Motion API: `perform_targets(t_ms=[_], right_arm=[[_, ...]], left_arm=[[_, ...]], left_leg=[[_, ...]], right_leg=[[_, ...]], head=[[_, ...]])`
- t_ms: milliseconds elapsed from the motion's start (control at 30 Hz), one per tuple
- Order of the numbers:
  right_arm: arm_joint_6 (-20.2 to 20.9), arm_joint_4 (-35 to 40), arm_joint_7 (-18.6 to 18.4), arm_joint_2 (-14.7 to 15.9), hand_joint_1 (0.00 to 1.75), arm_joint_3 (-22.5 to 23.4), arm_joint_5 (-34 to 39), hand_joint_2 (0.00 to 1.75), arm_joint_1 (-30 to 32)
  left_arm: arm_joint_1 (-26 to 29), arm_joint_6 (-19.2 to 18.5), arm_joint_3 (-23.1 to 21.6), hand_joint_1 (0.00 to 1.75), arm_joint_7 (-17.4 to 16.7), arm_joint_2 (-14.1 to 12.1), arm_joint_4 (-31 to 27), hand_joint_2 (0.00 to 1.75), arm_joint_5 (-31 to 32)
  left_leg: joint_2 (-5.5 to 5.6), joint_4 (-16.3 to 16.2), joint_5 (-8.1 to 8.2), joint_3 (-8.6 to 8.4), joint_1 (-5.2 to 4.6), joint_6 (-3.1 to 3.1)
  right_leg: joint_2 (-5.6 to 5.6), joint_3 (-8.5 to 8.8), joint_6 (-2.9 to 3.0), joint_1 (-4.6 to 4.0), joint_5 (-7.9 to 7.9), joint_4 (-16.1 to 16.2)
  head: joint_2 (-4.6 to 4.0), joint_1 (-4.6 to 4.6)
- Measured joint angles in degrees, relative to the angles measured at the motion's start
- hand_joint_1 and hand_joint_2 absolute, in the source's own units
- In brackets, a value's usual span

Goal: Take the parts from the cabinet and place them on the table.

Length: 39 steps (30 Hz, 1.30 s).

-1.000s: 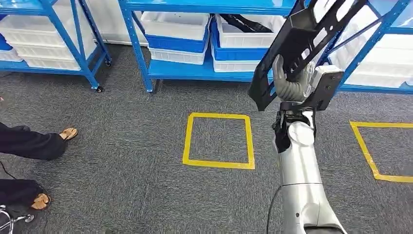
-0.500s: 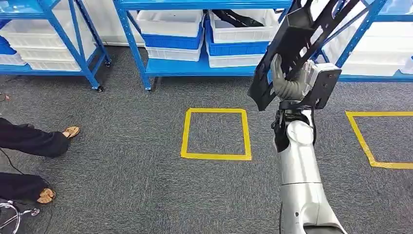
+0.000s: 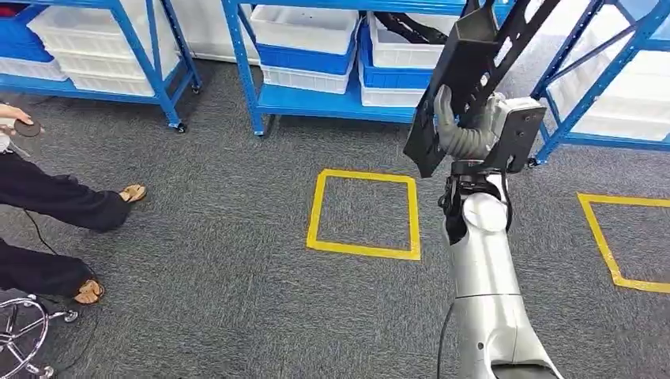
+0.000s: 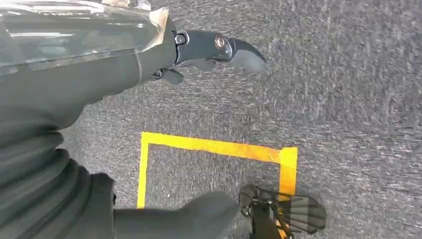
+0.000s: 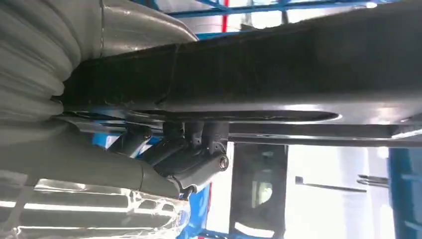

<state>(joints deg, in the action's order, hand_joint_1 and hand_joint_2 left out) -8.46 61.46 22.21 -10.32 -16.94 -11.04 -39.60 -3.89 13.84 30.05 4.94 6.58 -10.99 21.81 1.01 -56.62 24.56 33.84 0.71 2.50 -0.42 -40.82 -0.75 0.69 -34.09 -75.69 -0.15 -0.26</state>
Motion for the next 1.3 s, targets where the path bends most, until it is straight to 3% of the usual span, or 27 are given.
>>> perform_targets(t_ms=[33, 100, 133, 167, 267, 300, 333, 400, 467, 500, 533, 600, 633, 667, 700, 800, 833, 867, 900, 967, 1000, 1033, 1067, 1133, 1167, 1200, 1300], right_arm=[[0.0, -0.1, -0.1, 0.1, 1.75, 0.0, -0.2, 1.75, 0.0], [0.0, -0.1, -0.1, 0.1, 1.75, -0.2, -0.4, 1.75, -0.2], [0.0, -0.2, -0.1, 0.1, 1.75, -0.2, -0.5, 1.75, -0.4], [0.0, -0.2, -0.1, 0.1, 1.75, -0.2, -0.5, 1.75, -0.5], [0.0, -0.2, -0.2, 0.0, 1.75, -0.4, -0.6, 1.75, -0.6], [0.0, -0.2, -0.2, 0.0, 1.75, -0.4, -0.6, 1.75, -0.7], [0.0, -0.2, -0.2, -0.2, 1.75, -0.4, -0.6, 1.75, -0.8], [0.0, -0.2, -0.2, -0.3, 1.75, -0.4, -0.6, 1.75, -0.9], [0.0, -0.3, -0.4, -0.3, 1.75, -0.4, -1.2, 1.75, -0.9], [0.0, -0.5, -0.6, -0.3, 1.75, -0.5, -1.5, 1.75, -0.9], [0.0, -0.6, -1.0, -0.3, 1.75, -0.7, -1.9, 1.75, -0.9], [0.0, -0.7, -1.4, -0.3, 1.75, -1.1, -2.6, 1.75, -1.0], [-0.2, -0.7, -1.6, -0.3, 1.75, -1.3, -3.0, 1.75, -1.2], [-0.5, -0.7, -1.8, -0.3, 1.75, -1.4, -3.3, 1.75, -1.4], [-1.0, -0.7, -2.1, -0.2, 1.75, -1.3, -3.8, 1.75, -1.5], [-2.5, -0.5, -3.6, 0.1, 1.75, -1.3, -5.6, 1.75, -1.0], [-3.0, 0.0, -4.5, 0.2, 1.75, -1.2, -6.6, 1.75, -0.8], [-3.4, 0.7, -5.6, 0.9, 1.75, -1.1, -7.7, 1.75, -0.8], [-3.4, 1.4, -6.7, 1.5, 1.75, -0.9, -8.6, 1.75, -0.8], [-3.1, 2.5, -8.9, 3.0, 1.75, -0.2, -10.1, 1.75, -0.7], [-2.8, 2.9, -10.1, 3.7, 1.75, 0.3, -10.7, 1.75, -0.7], [-2.4, 3.5, -11.1, 4.4, 1.75, 0.7, -11.3, 1.75, -0.9], [-2.1, 3.9, -12.1, 4.9, 1.75, 1.2, -11.8, 1.75, -1.5], [-1.6, 5.2, -14.1, 5.7, 1.75, 2.1, -12.7, 1.75, -4.1], [-1.5, 5.8, -14.9, 6.3, 1.75, 2.3, -13.3, 1.75, -5.5], [-1.3, 6.2, -15.4, 6.7, 1.75, 2.4, -13.5, 1.75, -6.7], [-1.0, 7.8, -17.2, 7.2, 1.75, 2.7, -14.5, 1.75, -8.2]], left_arm=[[0.0, 0.0, 0.0, 0.0, 0.0, 0.0, 0.0, 1.75, 0.0], [0.1, 0.0, 0.0, 0.0, -0.1, 0.1, 0.0, 1.75, 0.0], [0.0, 0.0, 0.0, 0.0, -0.1, 0.2, 0.0, 1.75, 0.0], [0.0, 0.0, 0.0, 0.0, -0.1, 0.1, 0.0, 1.75, 0.0], [0.2, 0.0, 0.0, 0.0, -0.1, 0.1, 0.0, 1.75, 0.0], [0.4, 0.0, 0.0, 0.0, -0.1, 0.1, 0.0, 1.75, 0.0], [0.4, 0.0, 0.0, 0.0, -0.1, -0.1, 0.0, 1.75, 0.0], [0.4, 0.1, 0.0, 0.0, -0.1, 0.0, 0.0, 1.75, 0.0], [0.3, 0.1, 0.0, 0.0, -0.1, 0.0, 0.0, 1.75, 0.0], [0.4, 0.1, 0.1, 0.0, -0.3, 0.0, 0.0, 1.75, 0.0], [0.4, 0.2, 0.1, 0.0, -0.3, 0.0, 0.0, 1.75, 0.0], [0.4, 0.2, 0.1, 0.0, -0.6, 0.0, 0.0, 1.75, 0.3], [0.3, 0.2, 0.1, 0.0, -0.7, 0.0, 0.0, 1.75, 0.4], [0.2, 0.1, 0.1, 0.0, -0.7, 0.0, 0.0, 1.75, 0.6], [0.0, 0.0, 0.1, 0.0, -0.9, 0.0, 0.0, 1.75, 1.0], [0.0, -0.7, 0.1, 0.0, -1.5, 0.1, 0.0, 1.75, 2.1], [-0.1, -0.8, 0.0, 0.0, -1.8, 0.1, 0.0, 1.75, 2.3], [-0.1, -1.0, 0.0, 0.0, -1.9, 0.3, 0.0, 1.75, 2.7], [-0.3, -1.0, 0.0, 0.0, -2.3, 0.3, 0.0, 1.75, 2.8], [-0.6, -1.0, 0.0, 0.0, -2.6, 0.3, 0.0, 1.75, 3.0], [-0.7, -1.0, 0.0, 0.0, -2.9, 0.4, 0.0, 1.75, 3.2], [-0.6, -1.0, 0.0, 0.0, -3.2, 0.6, 0.0, 1.75, 3.3], [-0.6, -1.3, 0.0, 0.0, -3.3, 0.9, 0.0, 1.75, 3.5], [-0.7, -2.5, -0.3, 0.0, -3.3, 1.2, 0.0, 1.75, 4.7], [-0.9, -3.0, -0.5, 0.0, -3.4, 1.3, 0.0, 1.75, 5.3], [-1.2, -3.1, -0.9, 0.0, -3.7, 1.3, 0.0, 1.75, 5.9], [-1.2, -3.8, -1.6, 0.0, -4.9, 1.7, 0.0, 1.75, 5.3]], left_leg=[[0.43, 0.0, -0.07, 0.09, 0.0, -0.09], [1.43, -0.1, -0.23, 0.06, 0.01, -0.36], [1.89, -0.3, -0.26, 0.12, 0.01, -0.51], [2.23, -0.5, -0.3, 0.45, -0.4, -0.85], [3.15, -0.5, -0.9, 1.31, -0.11, -1.9], [3.48, -0.4, -1.01, 1.46, -0.09, -2.22], [2.97, -0.9, -0.45, 1.86, 0.13, -2.33], [0.25, -7.0, 3.53, 4.42, 0.01, -2.97], [-0.52, -16.7, 7.39, 8.87, 0.15, -3.48], [-0.62, -18.7, 7.57, 9.85, 0.21, -3.63], [-0.69, -18.1, 6.65, 9.53, 0.29, -3.66], [-1.34, -10.5, 2.51, 5.63, 0.36, -3.43], [-2.26, -5.4, 0.43, 2.92, 0.35, -3.17], [-4.73, -1.7, 0.09, 1.09, 0.17, -2.8], [-4.6, -0.9, 0.18, 0.82, -0.41, -2.51], [-3.07, -1.1, -0.06, 1.43, -0.72, -1.77], [-2.57, -0.4, -0.63, 1.14, -0.31, -1.01], [-2.26, -0.2, -0.84, 1.17, -0.3, -0.73], [-1.78, -0.2, -1.04, 1.31, -0.22, -0.29], [-0.38, -0.2, -1.19, 1.63, -0.23, -0.03], [0.37, -0.2, -1.27, 1.7, -0.23, 0.02], [0.97, -0.2, -1.33, 1.74, -0.23, 0.02], [1.62, -0.3, -1.41, 1.81, -0.22, -0.07], [2.67, -0.7, -1.5, 1.97, -0.21, -0.32], [3.11, -1.0, -1.44, 2.28, -0.22, -0.58], [3.55, -1.8, -1.25, 2.78, -0.66, -1.01], [4.5, -1.1, -1.96, 3.08, -0.07, -2.11]], right_leg=[[0.03, 0.59, -0.35, 0.04, 0.77, 1.1], [0.42, 5.52, -1.33, 0.16, 4.84, 10.4], [1.49, 8.24, -1.6, 0.43, 6.84, 16.0], [3.01, 9.1, -1.34, 0.45, 6.47, 18.3], [2.13, 8.78, -0.88, 0.03, 6.85, 18.1], [1.69, 8.88, -0.42, 0.54, 7.14, 18.3], [1.24, 8.94, -0.02, 1.08, 7.41, 18.5], [0.53, 8.89, 0.77, 0.88, 7.55, 18.5], [-0.41, 8.81, 0.88, 0.57, 7.48, 18.5], [-0.84, 8.8, 0.89, 0.49, 7.47, 18.5], [-1.24, 8.81, 0.89, 0.47, 7.46, 18.5], [-1.97, 8.85, 0.86, 0.46, 7.44, 18.5], [-2.32, 8.89, 0.84, 0.44, 7.42, 18.5], [-2.6, 8.82, 0.81, 0.14, 7.41, 18.5], [-3.0, 8.52, 0.43, -0.53, 7.19, 18.3], [-4.56, 8.53, 0.0, -0.49, 7.39, 18.5], [-4.51, 8.28, -0.46, -0.8, 6.91, 18.2], [-2.48, 7.64, -0.53, -0.3, 5.85, 16.6], [-1.2, 6.18, -0.14, -0.22, 3.97, 13.3], [-0.11, 1.78, 0.28, -0.04, 0.32, 3.9], [0.07, 0.29, 0.01, -0.01, -0.31, 0.8], [0.12, 0.12, -0.33, 0.09, 0.04, 0.5], [0.15, 1.23, -0.88, 0.16, 1.3, 2.8], [0.79, 5.8, -2.01, 0.68, 5.17, 12.2], [2.72, 7.82, -2.34, 1.23, 6.38, 16.5], [3.15, 8.23, -1.97, 0.94, 6.36, 17.2], [1.88, 8.03, -0.99, 0.35, 6.72, 17.0]], head=[[0.0, 0.0], [0.0, 0.02], [-0.02, 0.06], [-0.02, 0.07], [0.0, 0.0], [0.0, 0.0], [0.0, 0.07], [0.0, -0.94], [0.0, -0.9], [-0.02, -0.9], [-0.02, -0.87], [0.0, -0.87], [0.0, -0.92], [0.0, -0.94], [0.0, -0.85], [0.0, -0.7], [0.0, -0.74], [0.0, -0.61], [0.0, -0.61], [0.0, -0.55], [0.0, -0.46], [0.0, -0.48], [0.0, -0.37], [0.0, -0.37], [-0.02, -0.26], [-0.02, -0.35], [0.0, -0.35]])
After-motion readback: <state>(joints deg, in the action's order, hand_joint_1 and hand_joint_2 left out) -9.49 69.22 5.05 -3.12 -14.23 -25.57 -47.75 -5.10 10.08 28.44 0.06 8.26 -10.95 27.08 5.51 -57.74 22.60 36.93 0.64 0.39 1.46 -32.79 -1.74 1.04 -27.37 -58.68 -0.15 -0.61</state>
